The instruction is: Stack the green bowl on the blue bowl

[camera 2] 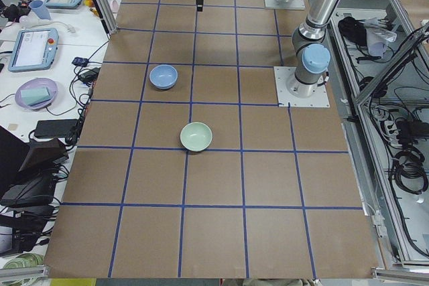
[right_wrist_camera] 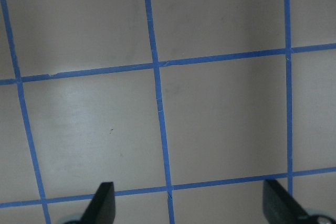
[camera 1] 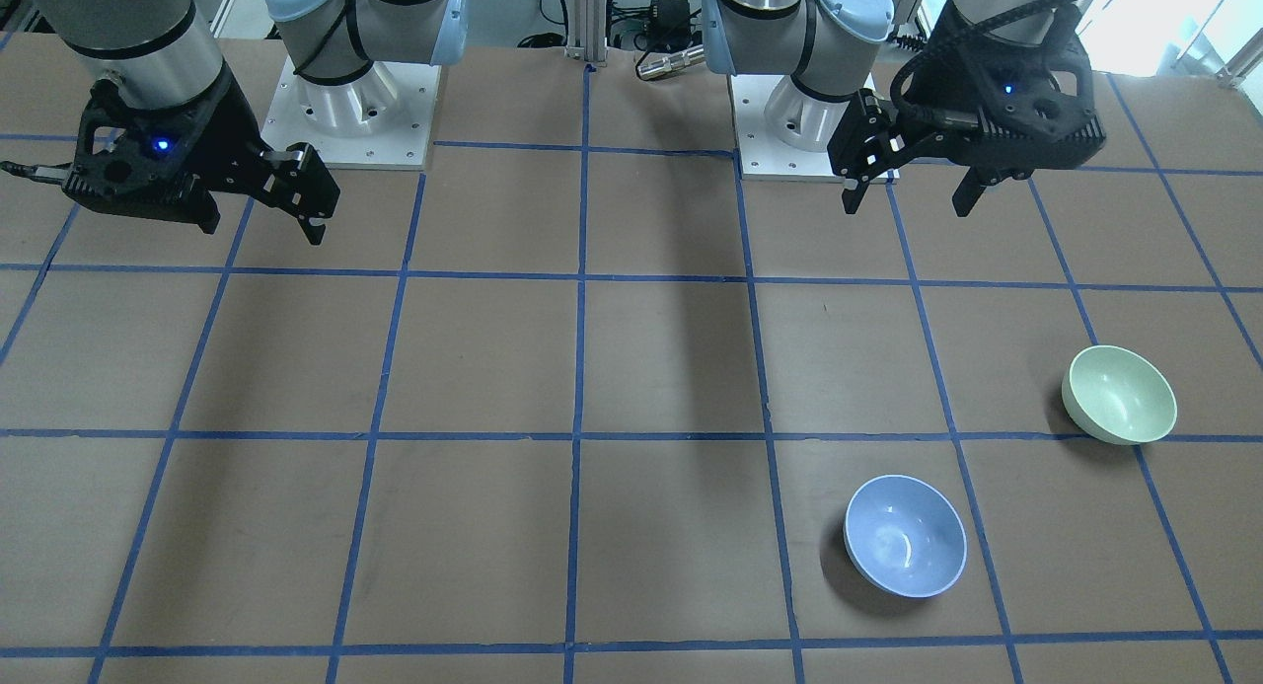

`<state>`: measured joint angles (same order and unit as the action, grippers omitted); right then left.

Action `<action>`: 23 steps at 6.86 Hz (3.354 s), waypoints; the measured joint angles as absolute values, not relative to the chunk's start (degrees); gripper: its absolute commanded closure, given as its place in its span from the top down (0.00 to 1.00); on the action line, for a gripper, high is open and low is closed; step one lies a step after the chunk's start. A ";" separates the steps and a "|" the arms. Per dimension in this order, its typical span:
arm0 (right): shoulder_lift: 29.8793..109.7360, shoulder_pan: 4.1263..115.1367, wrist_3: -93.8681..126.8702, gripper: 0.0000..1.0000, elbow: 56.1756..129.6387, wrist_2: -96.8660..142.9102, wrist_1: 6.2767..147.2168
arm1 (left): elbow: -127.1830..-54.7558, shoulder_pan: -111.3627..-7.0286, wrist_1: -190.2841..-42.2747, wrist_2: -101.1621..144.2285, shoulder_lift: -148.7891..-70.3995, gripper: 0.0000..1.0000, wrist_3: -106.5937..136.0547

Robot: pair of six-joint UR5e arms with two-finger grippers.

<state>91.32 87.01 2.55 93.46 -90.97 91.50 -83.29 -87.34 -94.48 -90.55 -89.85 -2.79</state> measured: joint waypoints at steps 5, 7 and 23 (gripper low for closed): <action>91.32 87.01 2.55 1.00 93.43 -90.97 91.49 | -86.17 -74.72 -94.07 -89.30 -91.63 1.00 -15.11; 91.32 87.01 2.55 1.00 93.43 -90.97 91.49 | -88.67 -66.10 -93.11 -88.31 -92.97 1.00 -26.36; 91.32 87.01 2.55 1.00 93.43 -90.97 91.50 | -92.74 -40.17 -63.88 -83.07 -122.27 0.99 -55.71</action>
